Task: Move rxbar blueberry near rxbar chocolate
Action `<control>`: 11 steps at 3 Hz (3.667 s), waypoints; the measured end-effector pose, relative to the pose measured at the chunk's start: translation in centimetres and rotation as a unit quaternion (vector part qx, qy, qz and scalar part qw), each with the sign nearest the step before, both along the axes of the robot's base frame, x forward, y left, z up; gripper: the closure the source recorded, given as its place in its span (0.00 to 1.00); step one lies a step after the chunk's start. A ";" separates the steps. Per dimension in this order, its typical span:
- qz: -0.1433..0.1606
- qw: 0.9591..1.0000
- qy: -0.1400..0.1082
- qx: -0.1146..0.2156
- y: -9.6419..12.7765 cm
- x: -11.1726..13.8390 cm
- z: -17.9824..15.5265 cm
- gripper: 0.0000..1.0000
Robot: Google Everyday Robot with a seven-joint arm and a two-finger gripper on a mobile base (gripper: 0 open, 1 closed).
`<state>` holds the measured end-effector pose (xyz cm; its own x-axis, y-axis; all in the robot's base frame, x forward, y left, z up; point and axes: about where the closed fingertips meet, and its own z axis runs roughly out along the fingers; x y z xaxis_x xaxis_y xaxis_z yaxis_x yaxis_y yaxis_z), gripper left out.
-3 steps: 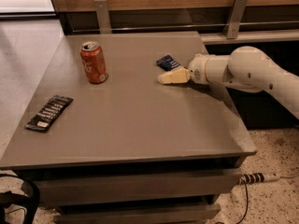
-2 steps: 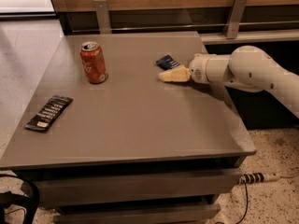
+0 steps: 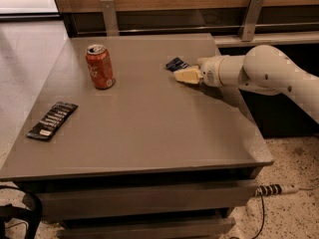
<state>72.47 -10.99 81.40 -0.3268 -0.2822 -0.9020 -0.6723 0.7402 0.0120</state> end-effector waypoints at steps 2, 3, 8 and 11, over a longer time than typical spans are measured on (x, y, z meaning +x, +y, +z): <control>0.000 1.000 0.000 0.000 0.0 0.0 0.3 1.00; 0.011 1.000 -0.005 -0.005 0.5 0.4 1.4 1.00; 0.125 0.987 -0.102 -0.012 5.4 -13.5 13.4 1.00; 0.226 0.967 -0.117 0.010 13.4 -17.4 13.3 1.00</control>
Offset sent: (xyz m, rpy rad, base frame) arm 0.0000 0.0001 0.0014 0.0000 0.0001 0.0001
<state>55.08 2.42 94.72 0.0391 -0.3299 -0.9432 -0.9136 0.3706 -0.1675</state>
